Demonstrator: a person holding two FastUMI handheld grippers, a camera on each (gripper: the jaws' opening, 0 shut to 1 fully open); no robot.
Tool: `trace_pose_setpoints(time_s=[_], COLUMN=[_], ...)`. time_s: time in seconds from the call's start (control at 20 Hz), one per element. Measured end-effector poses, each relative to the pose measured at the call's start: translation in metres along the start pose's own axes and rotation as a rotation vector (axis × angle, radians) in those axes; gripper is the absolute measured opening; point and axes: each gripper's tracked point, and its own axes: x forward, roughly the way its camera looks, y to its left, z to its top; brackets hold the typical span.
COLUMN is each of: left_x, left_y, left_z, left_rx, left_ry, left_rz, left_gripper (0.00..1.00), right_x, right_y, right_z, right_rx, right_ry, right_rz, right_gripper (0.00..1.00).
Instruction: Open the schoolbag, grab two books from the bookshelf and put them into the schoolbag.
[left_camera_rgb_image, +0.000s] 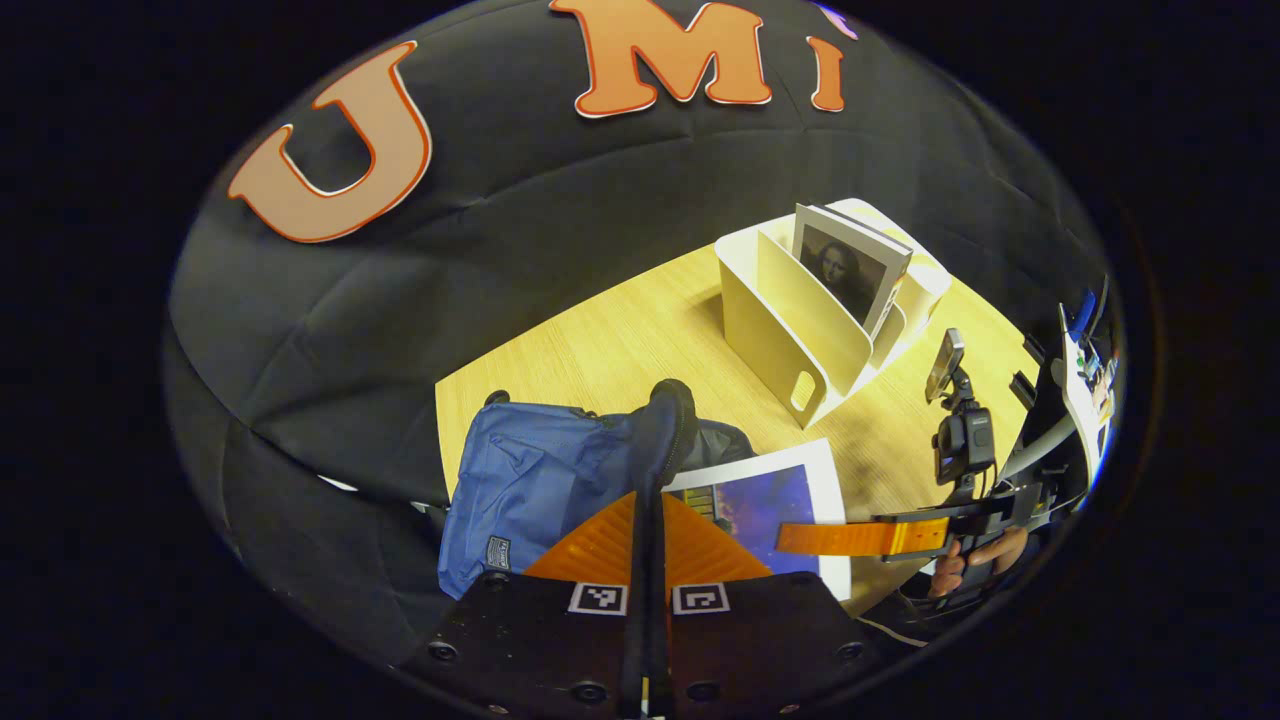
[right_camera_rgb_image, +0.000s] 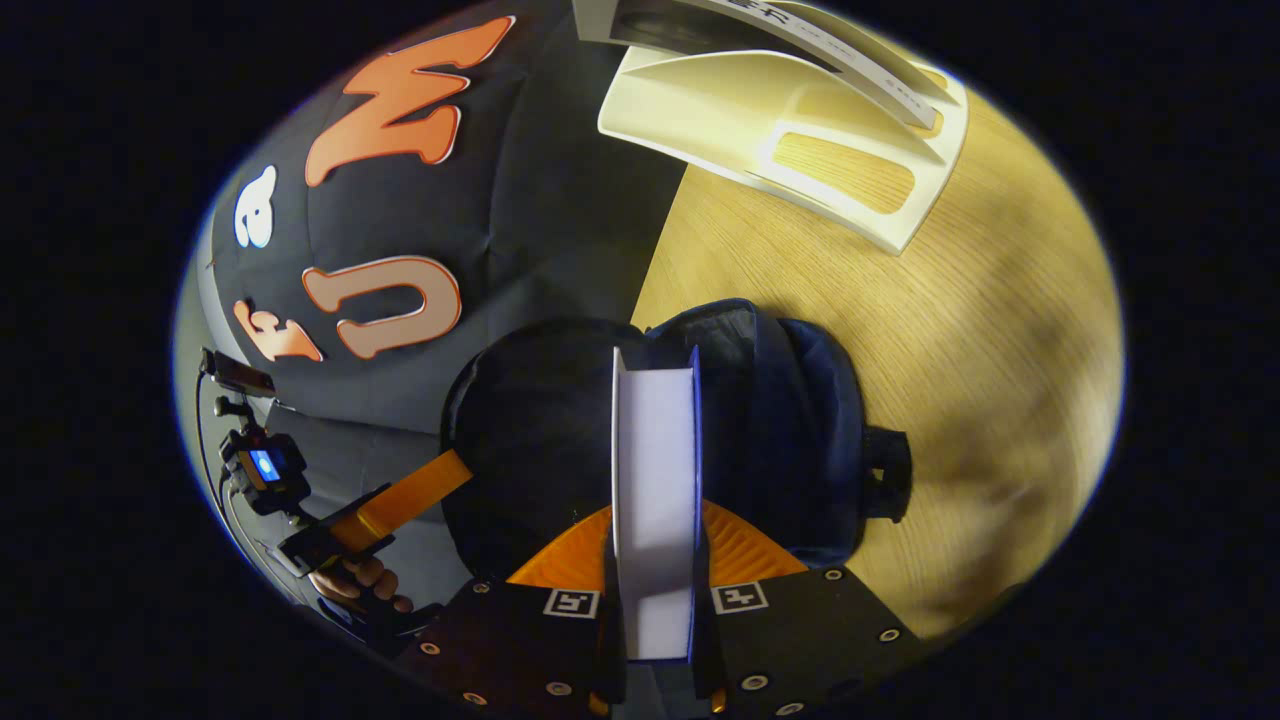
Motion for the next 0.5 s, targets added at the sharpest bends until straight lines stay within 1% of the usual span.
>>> trace_pose_setpoints(time_s=[0.1,0.3,0.35,0.5], left_x=[0.001,0.002,0.007,0.011], left_y=[-0.002,-0.010,-0.014,-0.022], left_z=[-0.004,-0.011,-0.014,-0.017], left_rx=[0.007,0.006,0.013,0.021], left_ry=[0.003,0.022,0.028,0.045], left_rz=[-0.011,-0.059,-0.078,-0.108], left_gripper=[0.02,0.02,0.01,0.01], right_x=[0.017,0.042,0.048,0.064], right_y=[-0.005,-0.006,-0.007,-0.009], right_z=[0.003,0.005,0.007,0.005], right_rx=[0.041,0.021,0.024,0.038], right_ry=[-0.006,-0.026,-0.027,-0.028], right_rz=[0.018,0.027,0.027,0.028], right_gripper=[0.27,0.27,0.26,0.26])
